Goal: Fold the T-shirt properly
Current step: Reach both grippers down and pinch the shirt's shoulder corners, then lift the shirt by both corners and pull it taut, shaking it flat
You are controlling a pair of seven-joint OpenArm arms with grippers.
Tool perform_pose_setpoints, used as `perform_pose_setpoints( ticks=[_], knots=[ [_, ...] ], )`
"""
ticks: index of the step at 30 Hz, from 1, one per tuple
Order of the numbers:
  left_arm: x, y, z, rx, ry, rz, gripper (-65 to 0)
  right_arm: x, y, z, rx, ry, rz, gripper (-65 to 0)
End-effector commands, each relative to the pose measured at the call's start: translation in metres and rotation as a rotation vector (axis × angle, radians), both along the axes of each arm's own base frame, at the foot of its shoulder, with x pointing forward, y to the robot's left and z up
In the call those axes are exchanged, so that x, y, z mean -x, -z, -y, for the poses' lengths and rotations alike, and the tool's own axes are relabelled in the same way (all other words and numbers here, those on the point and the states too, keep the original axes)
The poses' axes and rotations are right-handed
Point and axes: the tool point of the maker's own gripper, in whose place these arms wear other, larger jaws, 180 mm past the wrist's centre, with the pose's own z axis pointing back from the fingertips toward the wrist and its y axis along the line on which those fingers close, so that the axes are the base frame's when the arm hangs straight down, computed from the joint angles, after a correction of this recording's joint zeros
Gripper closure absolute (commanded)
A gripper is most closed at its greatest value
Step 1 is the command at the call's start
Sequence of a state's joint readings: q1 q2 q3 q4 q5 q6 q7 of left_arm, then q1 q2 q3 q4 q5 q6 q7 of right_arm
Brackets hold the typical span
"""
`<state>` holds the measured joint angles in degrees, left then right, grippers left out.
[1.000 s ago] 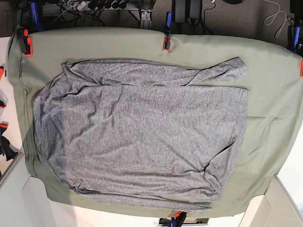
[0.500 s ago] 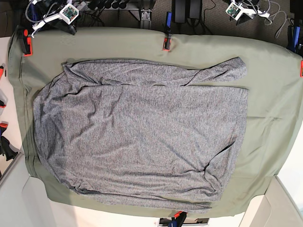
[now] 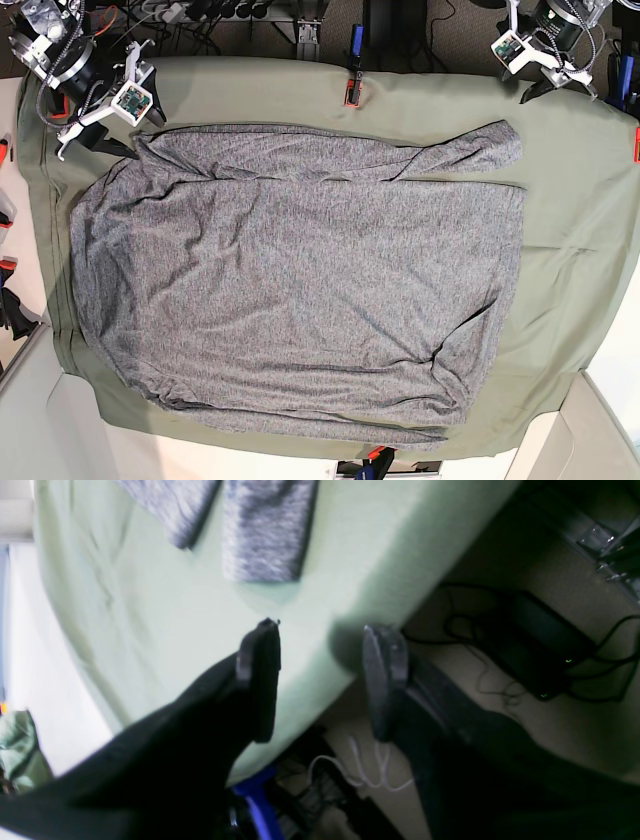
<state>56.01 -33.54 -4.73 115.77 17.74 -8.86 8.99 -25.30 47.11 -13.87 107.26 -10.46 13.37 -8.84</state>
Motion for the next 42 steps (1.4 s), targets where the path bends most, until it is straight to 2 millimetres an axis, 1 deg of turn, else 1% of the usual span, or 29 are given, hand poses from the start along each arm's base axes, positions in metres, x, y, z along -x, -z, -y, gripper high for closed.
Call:
perform_pose_setpoints(
  ticks=[1,3,4,7,10,13,15,19,22,25,27,31,34,35,36,37,38,39,40,41,42],
  knots=[
    [-0.008,-0.009,0.001,-0.005,0.027,0.037,-35.4,-0.008,-0.003,0.004,0.008,-0.011,0.019,-34.3],
    [-0.015,-0.013,-0.001,-0.016,0.048,0.052,-41.5,-0.015,0.007,0.014,0.032,0.003,0.006,-34.3],
    [-0.019,-0.015,-0.001,-0.013,0.053,0.061,-43.0,-0.019,0.011,0.019,0.043,0.016,0.007,-34.3],
    [-0.034,-0.021,-0.001,0.012,0.06,0.09,-43.3,-0.027,0.022,0.028,0.07,0.029,-0.007,-34.3],
    [-0.044,-0.02,0.003,0.042,0.073,0.08,-43.4,-0.029,0.03,0.026,0.079,0.016,-0.021,-34.3],
    [-0.05,-0.013,0.006,0.073,0.07,0.067,-43.3,-0.03,0.033,0.018,0.074,-0.007,-0.025,-34.3],
    [-0.051,-0.005,0.006,0.076,0.07,0.053,-43.3,-0.032,0.033,0.016,0.073,-0.009,-0.02,-34.3],
    [-0.055,0.011,0.014,0.102,0.09,0.038,-43.3,-0.039,0.035,0.017,0.07,0.012,-0.007,-34.3],
    [-0.063,0.02,0.022,0.115,0.1,0.035,-43.3,-0.04,0.04,0.019,0.069,0.028,-0.015,-34.3],
    [-0.077,0.024,0.022,0.11,0.088,0.064,-43.3,-0.04,0.045,0.022,0.073,0.042,-0.024,-34.3],
    [-0.084,0.027,0.021,0.107,0.089,0.066,-43.3,-0.041,0.048,0.028,0.083,0.06,-0.023,-34.3],
    [-0.089,0.037,0.017,0.093,0.085,0.05,-43.3,-0.051,0.045,0.039,0.098,0.111,0.022,-34.3],
    [-0.088,0.041,0.013,0.052,0.102,0.047,-43.2,-0.059,0.041,0.041,0.099,0.123,0.048,-34.0],
    [-0.088,0.041,0.012,0.036,0.112,0.048,-43.1,-0.062,0.039,0.041,0.099,0.123,0.054,-33.0],
    [-0.087,0.042,0.011,0.017,0.124,0.048,-42.9,-0.064,0.037,0.041,0.098,0.123,0.06,-28.8],
    [-0.085,0.043,0.01,-0.004,0.137,0.047,-41.9,-0.066,0.036,0.041,0.097,0.123,0.064,-22.3],
    [-0.083,0.044,0.009,-0.027,0.15,0.045,-37.8,-0.067,0.035,0.04,0.097,0.124,0.067,-14.3],
    [-0.08,0.045,0.008,-0.049,0.164,0.041,-30.9,-0.069,0.033,0.04,0.096,0.126,0.075,-6.9],
    [-0.079,0.046,0.007,-0.075,0.18,0.041,-21.4,-0.07,0.032,0.04,0.095,0.129,0.081,0.0],
    [-0.077,0.047,0.006,-0.092,0.192,0.038,-12.2,-0.072,0.029,0.041,0.095,0.138,0.097,0.0],
    [-0.076,0.046,0.006,-0.105,0.203,0.039,-5.1,-0.075,0.027,0.044,0.1,0.158,0.115,0.0]
  ],
)
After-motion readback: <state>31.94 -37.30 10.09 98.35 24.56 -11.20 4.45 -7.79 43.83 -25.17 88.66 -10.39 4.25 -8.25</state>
